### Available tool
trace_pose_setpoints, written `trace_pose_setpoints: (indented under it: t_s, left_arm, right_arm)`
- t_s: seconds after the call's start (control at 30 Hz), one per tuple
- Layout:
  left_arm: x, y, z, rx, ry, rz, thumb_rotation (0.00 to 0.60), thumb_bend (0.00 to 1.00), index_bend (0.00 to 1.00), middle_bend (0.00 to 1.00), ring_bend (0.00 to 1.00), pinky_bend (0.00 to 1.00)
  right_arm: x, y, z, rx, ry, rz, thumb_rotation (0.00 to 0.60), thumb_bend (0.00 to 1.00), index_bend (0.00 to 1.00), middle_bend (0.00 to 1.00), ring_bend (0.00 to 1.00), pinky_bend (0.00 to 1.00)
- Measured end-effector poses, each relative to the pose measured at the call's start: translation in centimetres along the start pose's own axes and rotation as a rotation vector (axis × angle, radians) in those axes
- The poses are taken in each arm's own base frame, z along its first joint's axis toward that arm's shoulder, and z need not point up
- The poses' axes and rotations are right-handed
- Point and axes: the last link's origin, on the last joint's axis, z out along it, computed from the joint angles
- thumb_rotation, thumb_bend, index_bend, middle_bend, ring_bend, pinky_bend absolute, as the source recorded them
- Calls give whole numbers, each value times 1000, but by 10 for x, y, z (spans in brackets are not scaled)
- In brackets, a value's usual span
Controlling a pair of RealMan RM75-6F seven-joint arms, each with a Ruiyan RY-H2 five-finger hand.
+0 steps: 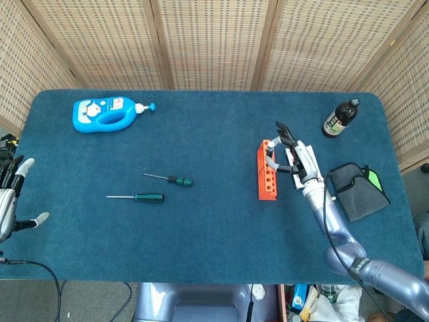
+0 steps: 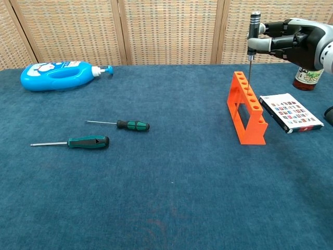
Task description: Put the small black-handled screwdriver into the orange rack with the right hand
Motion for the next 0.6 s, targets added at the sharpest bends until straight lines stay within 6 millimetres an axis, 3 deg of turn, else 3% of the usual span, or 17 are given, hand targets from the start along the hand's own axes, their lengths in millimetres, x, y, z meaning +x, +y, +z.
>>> trace_pose_setpoints:
  t_s: [0.6]
  left_arm:
    - [-2,2,0,-3,-4,3,600,0,0,0,0,0]
  right_arm:
    - [3,14,-1,-33,3,-7,600,395,650,0,0,0]
